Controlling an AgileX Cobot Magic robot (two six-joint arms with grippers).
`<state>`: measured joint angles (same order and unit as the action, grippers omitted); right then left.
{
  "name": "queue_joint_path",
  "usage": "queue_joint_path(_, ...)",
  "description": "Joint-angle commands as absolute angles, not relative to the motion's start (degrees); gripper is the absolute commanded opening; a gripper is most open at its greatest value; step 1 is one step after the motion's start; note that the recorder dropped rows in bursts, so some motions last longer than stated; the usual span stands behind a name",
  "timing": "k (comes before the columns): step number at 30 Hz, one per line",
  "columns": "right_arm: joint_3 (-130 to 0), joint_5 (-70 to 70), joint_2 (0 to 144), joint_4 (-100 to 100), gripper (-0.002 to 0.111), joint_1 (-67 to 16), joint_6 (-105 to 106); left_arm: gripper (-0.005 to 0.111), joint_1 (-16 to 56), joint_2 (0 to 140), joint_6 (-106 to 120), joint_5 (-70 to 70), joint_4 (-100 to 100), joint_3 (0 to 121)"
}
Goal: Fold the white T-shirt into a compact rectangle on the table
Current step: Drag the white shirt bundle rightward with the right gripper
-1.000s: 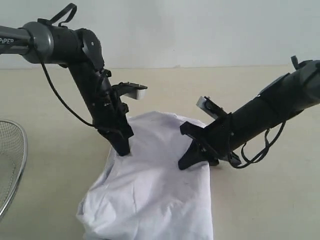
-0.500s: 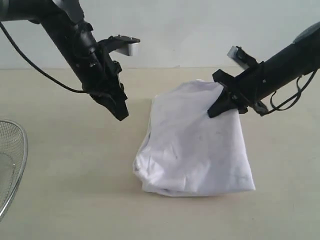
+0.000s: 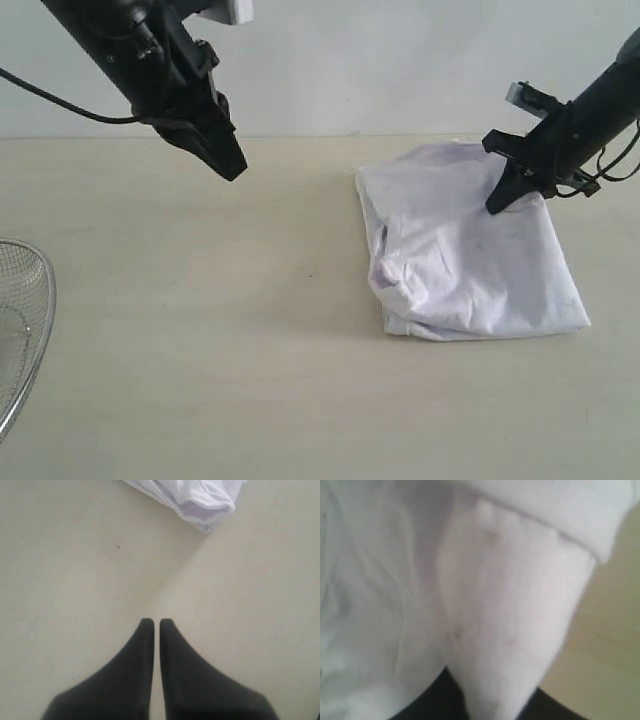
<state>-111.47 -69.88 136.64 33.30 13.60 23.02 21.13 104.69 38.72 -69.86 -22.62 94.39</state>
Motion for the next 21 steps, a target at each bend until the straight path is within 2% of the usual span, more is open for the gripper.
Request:
queue_joint_path(1, -116.1, -70.0, 139.9, 31.9, 0.000, 16.0, 22.5, 0.004, 21.0, 101.0, 38.2, -70.0, -23.0, 94.3)
queue_joint_path(12, -123.4, -70.0, 144.6, 33.1, 0.000, 22.8, 22.7, 0.004, 21.0, 99.1, 38.2, -70.0, -23.0, 92.5)
queue_joint_path(21, -123.5, -70.0, 144.6, 34.8, 0.000, 24.0, 25.3, 0.004, 21.0, 99.1, 38.2, -70.0, -23.2, 92.5)
